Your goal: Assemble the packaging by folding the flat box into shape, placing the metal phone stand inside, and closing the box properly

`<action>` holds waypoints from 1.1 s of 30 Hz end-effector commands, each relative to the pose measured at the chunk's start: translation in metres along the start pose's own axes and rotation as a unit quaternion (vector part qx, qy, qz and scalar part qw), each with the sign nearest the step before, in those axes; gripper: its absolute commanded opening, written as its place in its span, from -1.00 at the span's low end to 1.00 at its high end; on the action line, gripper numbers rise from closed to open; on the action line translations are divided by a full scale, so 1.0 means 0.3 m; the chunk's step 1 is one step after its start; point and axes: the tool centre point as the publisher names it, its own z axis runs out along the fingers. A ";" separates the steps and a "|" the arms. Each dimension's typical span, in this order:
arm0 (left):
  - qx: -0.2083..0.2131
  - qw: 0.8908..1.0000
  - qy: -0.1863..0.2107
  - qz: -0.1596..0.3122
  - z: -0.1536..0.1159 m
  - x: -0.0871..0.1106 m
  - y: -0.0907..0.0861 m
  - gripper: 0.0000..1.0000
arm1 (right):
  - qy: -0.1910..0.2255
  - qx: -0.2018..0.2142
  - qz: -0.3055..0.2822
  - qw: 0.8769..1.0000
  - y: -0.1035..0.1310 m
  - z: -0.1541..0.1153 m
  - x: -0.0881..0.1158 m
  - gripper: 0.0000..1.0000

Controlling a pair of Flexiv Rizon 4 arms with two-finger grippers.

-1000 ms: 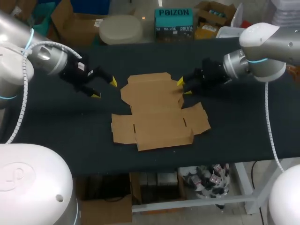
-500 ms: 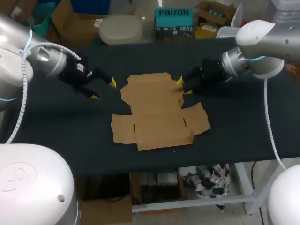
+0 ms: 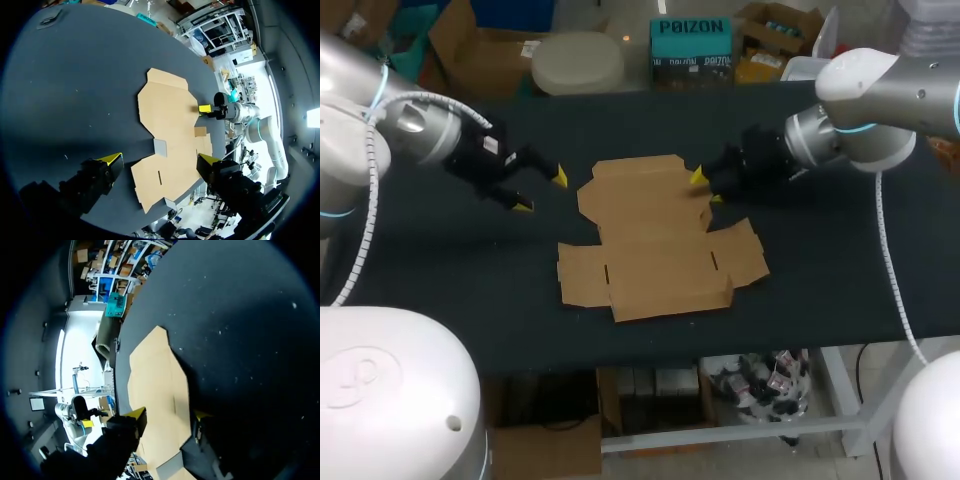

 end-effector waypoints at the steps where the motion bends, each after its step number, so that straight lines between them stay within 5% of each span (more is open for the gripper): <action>1: 0.000 1.000 0.000 0.000 -0.004 -0.002 0.005 1.00 | 0.010 0.002 0.003 1.000 0.014 0.030 -0.020 0.03; 16: -0.007 1.000 0.000 0.001 0.003 -0.005 0.006 1.00 | 0.049 -0.026 -0.008 0.998 0.009 0.054 -0.019 -0.25; 19: -0.010 1.000 0.000 0.003 0.006 -0.003 0.005 1.00 | 0.059 -0.034 -0.021 0.997 0.007 0.048 -0.011 -0.54; 21: -0.012 1.000 0.001 0.005 0.007 -0.002 0.004 1.00 | 0.067 -0.037 -0.032 0.997 0.004 0.041 -0.004 -0.99; 33: -0.026 0.999 0.015 0.029 0.011 0.015 -0.003 1.00 | 0.098 -0.060 -0.083 0.990 -0.009 -0.006 0.042 -1.00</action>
